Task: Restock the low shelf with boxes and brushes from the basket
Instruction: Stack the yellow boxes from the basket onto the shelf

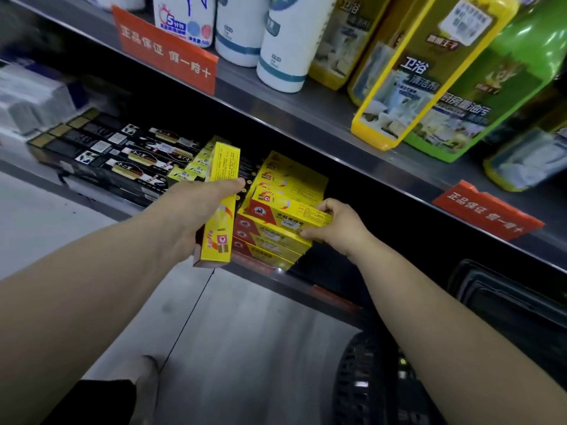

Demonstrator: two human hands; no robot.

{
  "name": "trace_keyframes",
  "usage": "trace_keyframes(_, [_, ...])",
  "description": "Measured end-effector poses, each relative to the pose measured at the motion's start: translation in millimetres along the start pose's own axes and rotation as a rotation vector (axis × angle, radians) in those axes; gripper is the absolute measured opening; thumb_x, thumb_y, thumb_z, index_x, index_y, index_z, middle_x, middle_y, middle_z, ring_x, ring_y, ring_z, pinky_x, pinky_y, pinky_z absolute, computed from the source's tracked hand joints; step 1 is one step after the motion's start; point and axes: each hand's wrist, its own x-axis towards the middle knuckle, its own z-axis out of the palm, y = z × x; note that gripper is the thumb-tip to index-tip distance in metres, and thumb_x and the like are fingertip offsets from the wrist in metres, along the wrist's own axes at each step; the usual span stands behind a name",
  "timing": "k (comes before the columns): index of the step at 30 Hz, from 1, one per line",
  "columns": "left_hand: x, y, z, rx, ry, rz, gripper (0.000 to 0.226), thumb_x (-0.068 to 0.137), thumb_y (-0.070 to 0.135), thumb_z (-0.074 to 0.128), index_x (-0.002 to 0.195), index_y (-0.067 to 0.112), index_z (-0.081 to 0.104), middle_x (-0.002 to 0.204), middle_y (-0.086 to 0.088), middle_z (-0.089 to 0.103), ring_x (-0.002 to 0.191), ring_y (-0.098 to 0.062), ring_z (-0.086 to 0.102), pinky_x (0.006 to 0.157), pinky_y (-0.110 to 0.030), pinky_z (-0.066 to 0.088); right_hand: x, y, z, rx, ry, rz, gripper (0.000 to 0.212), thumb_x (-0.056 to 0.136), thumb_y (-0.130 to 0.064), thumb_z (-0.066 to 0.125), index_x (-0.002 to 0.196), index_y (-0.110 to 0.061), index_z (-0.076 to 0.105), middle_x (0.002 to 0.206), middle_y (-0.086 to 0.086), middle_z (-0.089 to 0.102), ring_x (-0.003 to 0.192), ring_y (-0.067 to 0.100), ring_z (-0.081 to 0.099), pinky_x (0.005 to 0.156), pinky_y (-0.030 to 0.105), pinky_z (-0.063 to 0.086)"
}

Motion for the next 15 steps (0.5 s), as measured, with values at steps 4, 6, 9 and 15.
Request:
trace_keyframes(4, [1.6, -1.2, 3.9, 0.002, -0.006, 0.01, 0.035, 0.079, 0.041, 0.069, 0.102, 0.016, 0.061, 0.079, -0.004, 0.068, 0.066, -0.021, 0.064, 0.057, -0.031, 0.047, -0.8, -1.8, 4.7, -0.074, -0.004, -0.073, 0.049, 0.066, -0.024, 0.085, 0.102, -0.023, 0.051, 0.109, -0.007, 0.047, 0.103, 0.01, 0.044, 0.081, 0.023, 0.035])
trace_keyframes(6, [3.5, -2.2, 3.7, -0.006, -0.005, 0.003, 0.033, 0.078, 0.042, 0.07, 0.099, 0.017, 0.062, 0.08, -0.006, 0.069, 0.066, -0.022, 0.064, 0.058, -0.032, 0.047, -2.1, -3.0, 6.6, -0.096, 0.0, -0.091, 0.048, 0.068, -0.023, 0.084, 0.099, -0.024, 0.047, 0.107, -0.007, 0.047, 0.101, 0.01, 0.043, 0.079, 0.022, 0.034])
trace_keyframes(9, [6.0, -3.7, 2.7, -0.021, -0.007, -0.004, 0.026, 0.077, 0.042, 0.07, 0.087, 0.019, 0.062, 0.068, -0.004, 0.071, 0.054, -0.019, 0.065, 0.054, -0.032, 0.047, -2.7, -4.5, 8.1, -0.131, -0.001, -0.108, 0.047, 0.069, -0.024, 0.083, 0.098, -0.024, 0.046, 0.106, -0.006, 0.047, 0.1, 0.011, 0.044, 0.077, 0.022, 0.034])
trace_keyframes(15, [6.9, -3.9, 5.9, -0.024, -0.013, -0.019, 0.027, 0.078, 0.042, 0.069, 0.09, 0.019, 0.063, 0.064, -0.002, 0.07, 0.057, -0.021, 0.065, 0.055, -0.033, 0.048, -5.7, -6.1, 9.7, -0.161, 0.024, -0.125, 0.045, 0.071, -0.027, 0.082, 0.097, -0.024, 0.045, 0.101, -0.007, 0.048, 0.095, 0.012, 0.046, 0.061, 0.018, 0.034])
